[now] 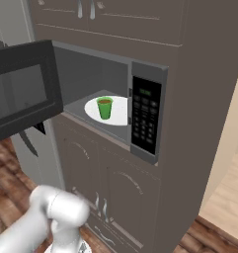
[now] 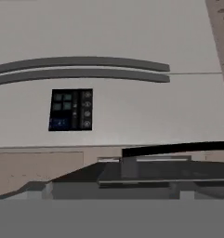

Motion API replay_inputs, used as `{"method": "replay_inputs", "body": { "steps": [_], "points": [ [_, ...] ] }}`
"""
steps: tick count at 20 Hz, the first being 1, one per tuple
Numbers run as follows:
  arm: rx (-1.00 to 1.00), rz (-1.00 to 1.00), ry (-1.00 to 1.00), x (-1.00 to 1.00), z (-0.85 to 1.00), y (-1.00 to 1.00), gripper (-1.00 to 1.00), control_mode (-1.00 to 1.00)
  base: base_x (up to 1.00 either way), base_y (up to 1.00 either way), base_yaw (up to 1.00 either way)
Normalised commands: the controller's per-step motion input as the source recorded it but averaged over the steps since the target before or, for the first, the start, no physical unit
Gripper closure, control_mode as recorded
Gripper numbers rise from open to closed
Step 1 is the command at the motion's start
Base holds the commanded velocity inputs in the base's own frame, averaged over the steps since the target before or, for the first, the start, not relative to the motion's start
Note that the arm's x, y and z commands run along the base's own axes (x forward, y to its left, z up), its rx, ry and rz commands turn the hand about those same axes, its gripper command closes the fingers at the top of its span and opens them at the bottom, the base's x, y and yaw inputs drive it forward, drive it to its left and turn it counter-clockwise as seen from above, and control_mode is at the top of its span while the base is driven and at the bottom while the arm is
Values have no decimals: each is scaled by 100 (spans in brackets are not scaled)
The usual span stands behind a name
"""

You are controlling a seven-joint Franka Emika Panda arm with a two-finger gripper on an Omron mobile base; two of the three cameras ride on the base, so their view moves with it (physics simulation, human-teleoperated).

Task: Place the microwavable item in the microwave. Then, close the microwave door and press the start button.

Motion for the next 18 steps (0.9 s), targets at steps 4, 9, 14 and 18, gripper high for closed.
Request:
{"method": "replay_inputs", "body": {
  "steps": [4,9,14,18],
  "points": [
    [-6,-10,22,100,-57,91,-100,-100,0,0,0],
    [-3,-15,20,100,-53,67,-100,-100,0,0,0],
    [-1,-16,11,67,-31,7,-100,-100,0,0,0],
    [0,-17,0,17,-8,-38,-100,-100,0,0,0]
  ]
}}
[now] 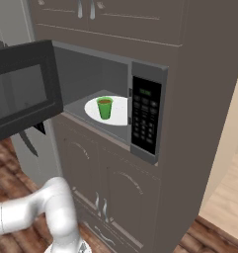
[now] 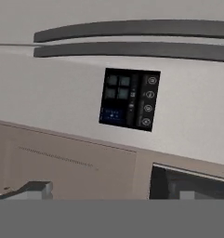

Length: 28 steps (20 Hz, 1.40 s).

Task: Place the microwavable item in the microwave. Then, close the microwave door and press the start button.

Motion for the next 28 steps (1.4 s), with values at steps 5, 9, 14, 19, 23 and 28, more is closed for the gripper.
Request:
{"method": "replay_inputs", "body": {
  "steps": [5,9,14,19,23,28],
  "points": [
    [3,-15,0,0,2,-81,-100,-100,0,0,0],
    [8,-17,-4,-4,23,-100,-100,-100,0,0,0],
    [7,-16,-13,-32,48,-100,-100,-100,0,0,0],
    [9,-15,-28,-73,40,-100,-100,-100,0,0,0],
    [11,-14,-33,-88,23,-100,-100,-100,0,0,0],
    [15,-13,-27,-92,6,-100,-100,-100,0,0,0]
  ]
}}
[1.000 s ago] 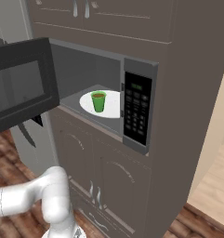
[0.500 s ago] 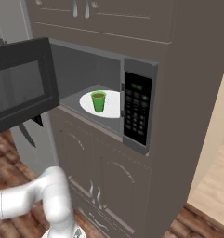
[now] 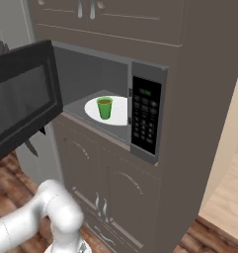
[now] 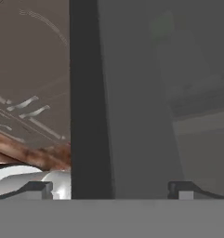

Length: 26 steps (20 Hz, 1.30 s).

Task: Place the microwavable item in the microwave. Then, close the microwave door and press the start button.

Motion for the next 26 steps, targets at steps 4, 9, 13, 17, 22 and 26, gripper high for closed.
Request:
{"method": "replay_inputs", "body": {
  "steps": [4,9,13,17,22,26],
  "points": [
    [14,-7,-22,-57,10,-100,-100,-100,0,0,0],
    [13,0,-13,-14,10,-100,-100,-100,0,0,0],
    [11,5,-6,0,15,-100,-100,-100,0,0,0],
    [9,11,-6,0,10,-100,-100,-100,0,0,0],
    [7,18,-7,0,1,-99,-100,-100,0,0,0],
    [2,26,-4,14,0,-76,-100,-100,0,0,0]
  ]
}}
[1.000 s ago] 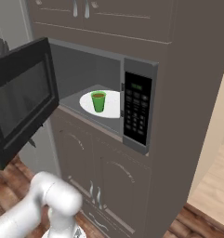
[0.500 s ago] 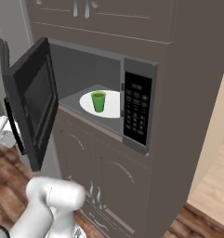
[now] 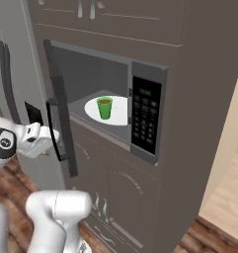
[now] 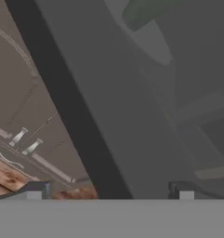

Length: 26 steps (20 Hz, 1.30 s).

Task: Place the microwavable item in the microwave. Then, close the microwave door and press the start button.

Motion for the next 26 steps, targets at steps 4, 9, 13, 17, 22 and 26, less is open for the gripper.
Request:
{"method": "replay_inputs", "body": {
  "steps": [4,9,13,17,22,26],
  "points": [
    [0,30,-2,38,0,-46,-100,-100,0,0,0],
    [0,27,-3,54,14,-33,-100,-100,0,0,0],
    [0,16,0,61,36,-17,-100,-100,0,0,0],
    [0,8,0,59,30,-18,-100,-100,0,0,0],
    [0,2,0,57,22,-16,-100,-100,0,0,0],
    [0,0,2,51,24,-3,-100,-100,0,0,0]
  ]
}}
